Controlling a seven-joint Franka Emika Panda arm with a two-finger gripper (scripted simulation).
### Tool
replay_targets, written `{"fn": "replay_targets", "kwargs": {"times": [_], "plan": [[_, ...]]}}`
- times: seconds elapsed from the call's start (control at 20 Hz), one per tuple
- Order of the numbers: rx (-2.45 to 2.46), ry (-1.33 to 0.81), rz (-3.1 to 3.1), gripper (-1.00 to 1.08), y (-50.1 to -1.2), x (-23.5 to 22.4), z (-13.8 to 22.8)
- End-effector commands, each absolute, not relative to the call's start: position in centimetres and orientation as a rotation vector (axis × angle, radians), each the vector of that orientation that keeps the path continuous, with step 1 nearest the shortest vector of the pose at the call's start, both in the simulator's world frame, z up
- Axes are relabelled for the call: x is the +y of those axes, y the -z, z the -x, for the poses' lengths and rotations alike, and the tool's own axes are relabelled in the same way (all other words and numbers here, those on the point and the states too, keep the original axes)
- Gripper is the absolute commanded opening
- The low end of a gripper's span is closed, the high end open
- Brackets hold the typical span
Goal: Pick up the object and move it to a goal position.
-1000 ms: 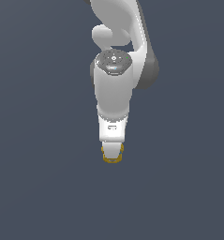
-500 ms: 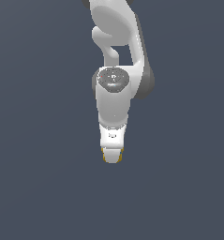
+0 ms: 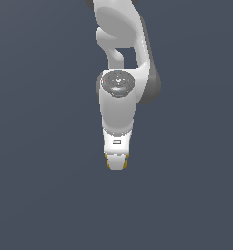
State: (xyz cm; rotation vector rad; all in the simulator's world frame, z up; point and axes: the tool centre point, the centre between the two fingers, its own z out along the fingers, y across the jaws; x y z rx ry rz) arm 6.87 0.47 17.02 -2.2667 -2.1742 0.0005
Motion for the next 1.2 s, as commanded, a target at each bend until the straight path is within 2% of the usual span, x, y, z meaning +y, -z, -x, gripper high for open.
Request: {"fn": "replay_targets", "kwargs": {"times": [0.0,0.45,1.15], "plan": [[-2.175,0.0,2.267,-1.0,-17.0,0.5,-6.9],[-2.174,-0.001,2.267,-1.0,-17.1,2.3,-6.1],[-2.175,-0.001,2.267,-1.0,-17.3,12.5,-2.3]]}}
